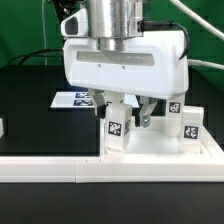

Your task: Assemble square table

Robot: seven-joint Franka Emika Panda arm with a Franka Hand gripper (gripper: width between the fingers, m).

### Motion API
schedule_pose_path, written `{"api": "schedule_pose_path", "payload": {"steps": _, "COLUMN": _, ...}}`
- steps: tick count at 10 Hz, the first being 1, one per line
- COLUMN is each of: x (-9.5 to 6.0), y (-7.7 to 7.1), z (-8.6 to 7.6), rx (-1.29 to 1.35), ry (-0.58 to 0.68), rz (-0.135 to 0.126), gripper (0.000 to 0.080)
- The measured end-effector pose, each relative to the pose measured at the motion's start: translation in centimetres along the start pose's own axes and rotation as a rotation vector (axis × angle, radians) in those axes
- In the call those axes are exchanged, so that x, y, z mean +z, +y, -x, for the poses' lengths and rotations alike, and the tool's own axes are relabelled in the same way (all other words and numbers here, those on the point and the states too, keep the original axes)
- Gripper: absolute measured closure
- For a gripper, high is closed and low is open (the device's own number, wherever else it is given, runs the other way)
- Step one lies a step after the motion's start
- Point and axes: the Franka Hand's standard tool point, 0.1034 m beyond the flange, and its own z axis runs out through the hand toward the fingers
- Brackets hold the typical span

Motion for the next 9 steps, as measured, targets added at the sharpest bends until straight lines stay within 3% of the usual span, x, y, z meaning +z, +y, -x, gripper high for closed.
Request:
{"api": "schedule_pose_path", "payload": {"steps": 1, "x": 0.07, "y": 0.00, "z": 0.06, "rx": 0.036, "ry": -0.001, "rz": 0.001, "gripper": 0.0239}}
{"api": "schedule_pose_path", "payload": {"steps": 2, "x": 0.10, "y": 0.00, "z": 0.08, "rx": 0.107, "ry": -0.002, "rz": 0.000, "gripper": 0.0422}}
{"api": "schedule_pose_path", "payload": {"steps": 3, "x": 0.18, "y": 0.17, "z": 0.24, "rx": 0.196, "ry": -0.010, "rz": 0.004, "gripper": 0.0508}}
{"api": "schedule_pose_path", "payload": {"steps": 6, "x": 0.20, "y": 0.16, "z": 0.22, "rx": 0.452, "ry": -0.010, "rz": 0.003, "gripper": 0.0508}}
{"api": "schedule_pose_path", "payload": {"steps": 7, "x": 0.20, "y": 0.25, "z": 0.09, "rx": 0.690, "ry": -0.016, "rz": -0.004, "gripper": 0.0508}}
{"api": "schedule_pose_path", "payload": {"steps": 9, "x": 0.32, "y": 0.14, "z": 0.00, "rx": 1.075, "ry": -0.103, "rz": -0.068, "gripper": 0.0508}}
